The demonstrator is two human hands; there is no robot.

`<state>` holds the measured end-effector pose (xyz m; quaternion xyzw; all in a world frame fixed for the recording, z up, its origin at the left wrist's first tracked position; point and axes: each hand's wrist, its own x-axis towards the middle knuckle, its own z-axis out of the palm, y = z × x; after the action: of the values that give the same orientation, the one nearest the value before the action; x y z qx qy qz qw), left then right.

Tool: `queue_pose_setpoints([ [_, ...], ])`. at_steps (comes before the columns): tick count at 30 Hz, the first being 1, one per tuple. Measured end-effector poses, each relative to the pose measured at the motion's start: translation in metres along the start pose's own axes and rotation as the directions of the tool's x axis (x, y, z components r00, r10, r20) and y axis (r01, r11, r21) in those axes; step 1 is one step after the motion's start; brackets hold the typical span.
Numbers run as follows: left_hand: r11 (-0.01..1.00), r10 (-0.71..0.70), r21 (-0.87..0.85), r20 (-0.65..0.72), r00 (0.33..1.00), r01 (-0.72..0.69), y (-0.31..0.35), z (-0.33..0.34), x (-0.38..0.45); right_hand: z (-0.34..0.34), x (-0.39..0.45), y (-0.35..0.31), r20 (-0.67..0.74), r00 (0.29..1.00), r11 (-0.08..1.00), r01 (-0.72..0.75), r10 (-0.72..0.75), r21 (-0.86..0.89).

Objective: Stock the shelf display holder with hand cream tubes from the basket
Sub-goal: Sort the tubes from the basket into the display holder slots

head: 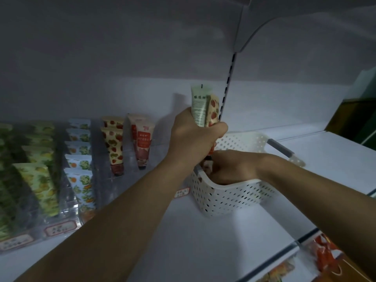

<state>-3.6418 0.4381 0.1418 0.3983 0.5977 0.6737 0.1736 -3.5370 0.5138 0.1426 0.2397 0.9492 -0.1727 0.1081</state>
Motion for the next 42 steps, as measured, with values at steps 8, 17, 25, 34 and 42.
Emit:
queue_pose_setpoints([
  [8,0.883,0.295,0.339,0.139,0.946,-0.325,-0.002,0.015,-0.018,-0.01,0.001,0.028,-0.635,0.747,0.897,0.127,0.194,0.423],
  [17,0.897,0.215,0.349,0.19,0.958,-0.27,0.002,0.009,-0.013,-0.026,-0.023,0.033,-0.482,0.816,0.377,0.358,0.319,0.854],
  [25,0.915,0.16,0.329,0.237,0.958,-0.234,0.003,0.009,-0.014,-0.01,-0.002,0.061,-0.124,0.933,0.904,-0.358,0.337,-0.233],
  [34,0.975,0.118,0.171,0.13,0.984,-0.14,0.003,0.007,-0.011,-0.021,-0.013,0.059,-0.594,0.737,0.859,0.036,0.322,0.511],
  [42,0.988,0.122,0.075,0.181,0.976,-0.137,0.007,0.004,-0.011,-0.038,-0.023,0.016,-0.765,0.561,0.762,0.329,0.317,0.557],
])
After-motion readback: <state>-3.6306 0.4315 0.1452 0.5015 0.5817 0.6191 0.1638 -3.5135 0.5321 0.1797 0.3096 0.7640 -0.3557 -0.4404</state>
